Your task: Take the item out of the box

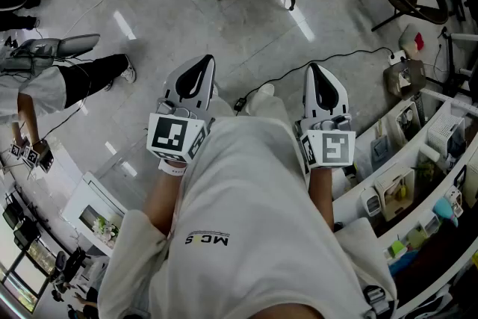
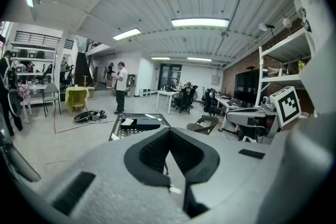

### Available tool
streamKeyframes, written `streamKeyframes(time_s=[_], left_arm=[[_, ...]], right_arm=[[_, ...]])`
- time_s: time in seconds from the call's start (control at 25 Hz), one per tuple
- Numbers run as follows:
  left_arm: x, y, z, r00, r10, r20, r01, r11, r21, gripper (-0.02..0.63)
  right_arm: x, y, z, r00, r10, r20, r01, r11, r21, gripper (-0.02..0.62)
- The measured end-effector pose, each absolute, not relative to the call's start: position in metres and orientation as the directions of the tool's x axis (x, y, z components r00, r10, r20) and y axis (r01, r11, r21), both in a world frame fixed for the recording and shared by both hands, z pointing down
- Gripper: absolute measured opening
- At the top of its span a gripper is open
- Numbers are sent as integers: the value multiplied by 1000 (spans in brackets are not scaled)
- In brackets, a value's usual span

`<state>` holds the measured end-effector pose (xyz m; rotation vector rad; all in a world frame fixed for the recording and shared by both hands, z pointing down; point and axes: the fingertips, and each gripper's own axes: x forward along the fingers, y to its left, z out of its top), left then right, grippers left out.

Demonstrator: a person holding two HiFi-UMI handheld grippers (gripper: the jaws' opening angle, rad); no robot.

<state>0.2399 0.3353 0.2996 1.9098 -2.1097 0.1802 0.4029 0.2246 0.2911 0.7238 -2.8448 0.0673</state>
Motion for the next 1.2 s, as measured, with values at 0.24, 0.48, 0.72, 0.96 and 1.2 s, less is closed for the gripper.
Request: streamKeyframes(time_s=[0.24, 0.48, 0.72, 0.96, 1.2], left_arm=[[190, 394, 271, -92, -966, 243, -987, 121, 106, 23], [133, 442, 271, -61, -974, 219, -991, 84, 100, 24], [82, 466, 280, -42, -970, 238, -995, 62, 77, 23], [55, 453, 274, -26, -974, 226, -992, 53, 117, 25], [25, 422, 276, 2, -969, 249, -992, 29, 119, 25]], right_arm=[[349, 270, 279, -848, -489, 202, -493, 869, 32, 15], [298, 309, 268, -825, -544, 156, -553, 833, -20, 15], [250, 339, 265, -821, -553, 143, -562, 826, -34, 15], [203, 333, 257, -837, -525, 154, -532, 847, -5, 15], [159, 312, 267, -844, -506, 176, -517, 856, -22, 15]])
